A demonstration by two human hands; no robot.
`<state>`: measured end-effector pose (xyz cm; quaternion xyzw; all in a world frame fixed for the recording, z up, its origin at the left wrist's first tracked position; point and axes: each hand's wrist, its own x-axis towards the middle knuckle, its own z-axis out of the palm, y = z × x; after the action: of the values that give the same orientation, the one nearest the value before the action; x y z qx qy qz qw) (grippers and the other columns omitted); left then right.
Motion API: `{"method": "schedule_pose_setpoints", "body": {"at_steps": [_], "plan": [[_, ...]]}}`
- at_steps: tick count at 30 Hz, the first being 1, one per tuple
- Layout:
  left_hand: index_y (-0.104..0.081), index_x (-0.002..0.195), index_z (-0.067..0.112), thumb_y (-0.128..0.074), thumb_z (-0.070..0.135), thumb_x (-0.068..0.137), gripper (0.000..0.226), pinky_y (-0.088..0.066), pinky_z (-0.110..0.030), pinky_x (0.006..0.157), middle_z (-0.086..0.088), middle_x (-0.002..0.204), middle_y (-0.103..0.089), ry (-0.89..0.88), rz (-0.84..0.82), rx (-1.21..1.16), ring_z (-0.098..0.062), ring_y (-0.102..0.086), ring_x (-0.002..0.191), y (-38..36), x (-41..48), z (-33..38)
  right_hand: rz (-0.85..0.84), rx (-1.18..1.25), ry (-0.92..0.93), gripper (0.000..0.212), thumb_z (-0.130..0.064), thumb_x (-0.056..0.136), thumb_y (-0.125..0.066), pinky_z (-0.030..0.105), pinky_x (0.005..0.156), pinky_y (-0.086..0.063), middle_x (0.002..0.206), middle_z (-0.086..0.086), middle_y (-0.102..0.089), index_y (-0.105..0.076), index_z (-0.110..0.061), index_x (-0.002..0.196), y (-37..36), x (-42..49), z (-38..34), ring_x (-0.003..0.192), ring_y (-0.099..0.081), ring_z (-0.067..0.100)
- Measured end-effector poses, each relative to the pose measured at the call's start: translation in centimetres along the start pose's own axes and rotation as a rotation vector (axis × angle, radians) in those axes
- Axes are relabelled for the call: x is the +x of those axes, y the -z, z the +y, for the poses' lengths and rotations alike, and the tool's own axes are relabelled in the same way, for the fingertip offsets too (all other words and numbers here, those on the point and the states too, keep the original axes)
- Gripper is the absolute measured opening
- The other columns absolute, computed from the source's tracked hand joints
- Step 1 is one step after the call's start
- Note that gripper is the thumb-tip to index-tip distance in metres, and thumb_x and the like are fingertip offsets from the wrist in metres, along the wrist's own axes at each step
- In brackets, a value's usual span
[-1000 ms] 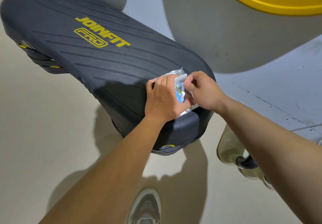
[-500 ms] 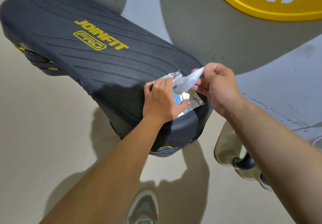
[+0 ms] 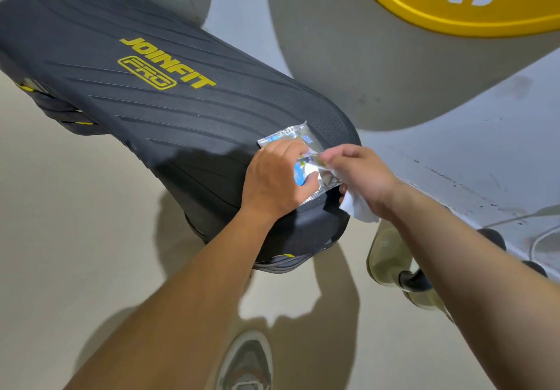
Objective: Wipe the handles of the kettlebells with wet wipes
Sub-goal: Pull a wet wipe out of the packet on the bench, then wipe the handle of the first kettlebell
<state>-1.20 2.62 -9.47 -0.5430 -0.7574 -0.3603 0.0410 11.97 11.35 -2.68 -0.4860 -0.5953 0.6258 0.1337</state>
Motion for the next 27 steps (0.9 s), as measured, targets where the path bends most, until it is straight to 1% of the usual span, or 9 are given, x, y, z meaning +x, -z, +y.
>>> {"method": "schedule_pose_setpoints", "body": {"at_steps": [4,8,10,13,16,19,21,23,27], "plan": [[-0.072,0.098,0.017,-0.062,0.042,0.079,0.033,-0.056,-0.038,0.072,0.002,0.094,-0.074,0.022,-0.04,0.003,-0.024,-0.068,0.088,0.0,-0.3,0.3,-0.004,-0.155,-0.038,0.01,-0.011,0.092,-0.064,0.021,0.064,-0.046,0.077,0.005,-0.067,-0.073,-0.01,0.087,-0.2,0.5,0.7,0.067,-0.058,0.017],[-0.074,0.102,0.024,-0.062,0.042,0.083,0.029,-0.054,-0.033,0.064,0.003,0.095,-0.072,-0.028,-0.07,0.106,-0.023,-0.066,0.086,0.2,-0.6,0.6,0.015,-0.183,-0.065,0.027,-0.018,0.076,-0.06,0.036,0.076,-0.037,0.081,0.007,-0.054,-0.066,0.006,0.086,-0.2,0.9,0.5,0.076,-0.043,0.023],[-0.072,0.107,0.023,-0.054,0.045,0.087,0.035,-0.053,-0.036,0.071,-0.001,0.105,-0.069,-0.092,-0.143,0.168,-0.027,-0.064,0.094,0.2,-0.8,0.5,-0.007,-0.17,-0.076,0.024,-0.015,0.08,-0.058,0.036,0.076,-0.041,0.08,0.011,-0.06,-0.07,0.005,0.085,-0.2,0.8,0.5,0.074,-0.048,0.024],[-0.064,0.124,0.019,-0.039,0.049,0.092,0.051,-0.048,-0.046,0.096,-0.014,0.133,-0.06,-0.172,-0.316,0.296,-0.035,-0.053,0.124,0.2,-1.1,0.2,-0.01,-0.086,-0.084,0.021,-0.007,0.086,-0.057,0.037,0.076,-0.048,0.076,0.012,-0.065,-0.075,-0.007,0.075,-0.4,0.1,0.6,0.071,-0.055,0.024],[-0.052,0.139,0.019,-0.027,0.058,0.092,0.066,-0.033,-0.049,0.112,-0.016,0.15,-0.046,-0.18,-0.455,0.43,-0.034,-0.038,0.141,0.5,-1.5,0.4,0.05,0.049,-0.076,0.018,-0.005,0.094,-0.056,0.038,0.075,-0.052,0.075,0.013,-0.065,-0.068,0.004,0.083,-0.4,-0.6,1.2,0.07,-0.057,0.025],[-0.044,0.147,0.023,-0.023,0.063,0.092,0.072,-0.024,-0.05,0.119,-0.012,0.158,-0.037,-0.173,-0.49,0.507,-0.03,-0.029,0.148,1.2,-1.8,0.8,0.15,0.142,-0.065,0.015,-0.007,0.095,-0.056,0.025,0.07,-0.049,0.075,0.004,-0.068,-0.066,-0.004,0.084,0.3,-1.7,1.5,0.069,-0.057,0.02],[-0.04,0.15,0.021,-0.021,0.063,0.093,0.074,-0.021,-0.051,0.12,-0.011,0.161,-0.032,-0.194,-0.506,0.571,-0.03,-0.024,0.15,1.6,-1.8,1.3,0.187,0.217,-0.118,0.011,-0.013,0.091,-0.061,0.031,0.079,-0.049,0.081,0.004,-0.064,-0.068,-0.018,0.084,1.2,-2.9,1.5,0.074,-0.056,0.025],[-0.037,0.152,0.014,-0.013,0.062,0.094,0.079,-0.019,-0.05,0.121,-0.012,0.163,-0.027,-0.214,-0.531,0.634,-0.03,-0.022,0.151,2.0,-1.8,2.3,0.178,0.282,-0.145,0.008,-0.016,0.085,-0.065,0.034,0.08,-0.047,0.079,0.008,-0.057,-0.064,-0.017,0.077,2.4,-4.8,1.4,0.075,-0.05,0.029],[-0.019,0.157,0.003,-0.025,0.06,0.1,0.081,-0.016,-0.041,0.122,-0.017,0.165,-0.015,-0.145,-0.642,0.572,-0.029,-0.015,0.152,2.1,-2.3,4.4,0.24,0.378,-0.193,0.021,-0.017,0.09,-0.065,0.03,0.07,-0.043,0.064,0.001,-0.048,-0.049,-0.018,0.075,5.1,-8.8,1.7,0.054,-0.043,0.018]]}}
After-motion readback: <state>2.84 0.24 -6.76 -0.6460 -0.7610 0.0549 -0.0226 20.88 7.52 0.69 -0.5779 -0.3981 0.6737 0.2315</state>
